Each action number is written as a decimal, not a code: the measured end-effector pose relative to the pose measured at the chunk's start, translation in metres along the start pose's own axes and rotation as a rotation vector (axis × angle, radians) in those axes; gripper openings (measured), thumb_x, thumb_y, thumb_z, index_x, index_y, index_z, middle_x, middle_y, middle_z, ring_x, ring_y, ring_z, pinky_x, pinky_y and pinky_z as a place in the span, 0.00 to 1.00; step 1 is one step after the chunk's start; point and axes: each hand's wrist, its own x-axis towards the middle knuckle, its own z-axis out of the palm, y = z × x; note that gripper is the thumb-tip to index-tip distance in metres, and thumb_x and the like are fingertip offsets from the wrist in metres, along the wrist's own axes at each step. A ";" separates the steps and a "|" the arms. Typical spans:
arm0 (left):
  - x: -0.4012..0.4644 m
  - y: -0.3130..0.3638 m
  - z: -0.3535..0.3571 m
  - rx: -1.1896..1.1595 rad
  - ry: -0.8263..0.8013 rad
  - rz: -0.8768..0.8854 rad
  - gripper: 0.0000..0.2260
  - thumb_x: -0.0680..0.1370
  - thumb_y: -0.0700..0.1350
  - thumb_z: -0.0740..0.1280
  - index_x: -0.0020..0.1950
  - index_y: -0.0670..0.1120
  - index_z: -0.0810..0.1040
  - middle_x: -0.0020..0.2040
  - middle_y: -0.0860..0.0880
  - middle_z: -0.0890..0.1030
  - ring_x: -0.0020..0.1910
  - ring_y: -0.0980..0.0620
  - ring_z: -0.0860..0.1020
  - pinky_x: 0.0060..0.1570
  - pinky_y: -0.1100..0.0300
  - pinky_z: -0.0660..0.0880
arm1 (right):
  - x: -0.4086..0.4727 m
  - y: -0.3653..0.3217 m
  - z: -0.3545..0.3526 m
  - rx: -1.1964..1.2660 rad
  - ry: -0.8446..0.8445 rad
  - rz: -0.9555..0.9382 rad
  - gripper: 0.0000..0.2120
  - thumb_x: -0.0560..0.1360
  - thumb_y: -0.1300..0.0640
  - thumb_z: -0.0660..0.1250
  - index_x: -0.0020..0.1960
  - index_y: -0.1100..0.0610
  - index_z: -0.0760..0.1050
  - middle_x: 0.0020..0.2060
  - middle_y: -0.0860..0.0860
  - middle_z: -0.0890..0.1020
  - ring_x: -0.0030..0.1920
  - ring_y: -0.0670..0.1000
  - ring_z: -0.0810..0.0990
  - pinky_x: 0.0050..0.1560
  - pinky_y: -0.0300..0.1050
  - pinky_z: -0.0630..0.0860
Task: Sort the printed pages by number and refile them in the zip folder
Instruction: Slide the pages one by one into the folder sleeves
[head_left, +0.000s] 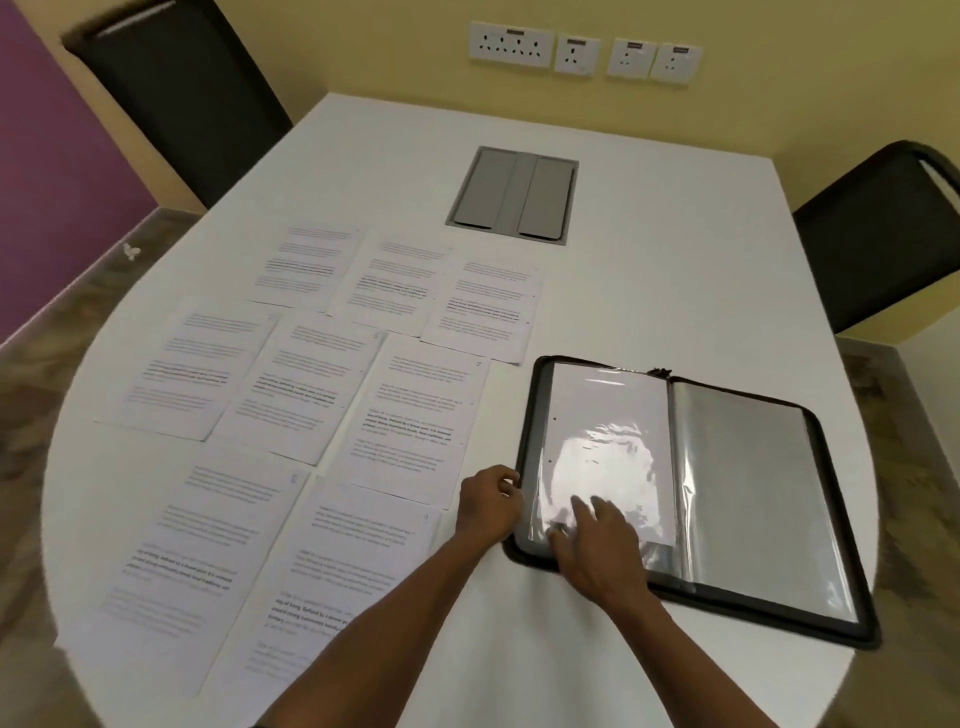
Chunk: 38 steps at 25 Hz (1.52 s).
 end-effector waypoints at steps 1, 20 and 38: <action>0.001 0.001 -0.011 -0.003 0.018 0.022 0.11 0.78 0.42 0.67 0.58 0.47 0.82 0.54 0.49 0.83 0.47 0.56 0.79 0.40 0.76 0.68 | 0.007 -0.010 -0.007 0.037 0.024 -0.034 0.32 0.80 0.38 0.58 0.79 0.53 0.59 0.78 0.57 0.62 0.79 0.58 0.58 0.77 0.54 0.58; 0.226 -0.112 -0.343 0.312 0.315 0.130 0.19 0.77 0.48 0.71 0.67 0.46 0.76 0.62 0.48 0.78 0.63 0.47 0.75 0.61 0.59 0.69 | 0.252 -0.329 -0.049 -0.058 0.191 -0.492 0.38 0.80 0.36 0.56 0.81 0.57 0.52 0.78 0.59 0.60 0.79 0.60 0.55 0.75 0.56 0.59; 0.470 -0.164 -0.386 0.579 0.504 -0.169 0.42 0.73 0.68 0.67 0.76 0.44 0.56 0.71 0.39 0.68 0.70 0.37 0.66 0.69 0.39 0.58 | 0.442 -0.473 0.033 -0.169 0.163 -0.640 0.21 0.85 0.46 0.48 0.70 0.57 0.66 0.74 0.52 0.65 0.80 0.60 0.49 0.75 0.62 0.54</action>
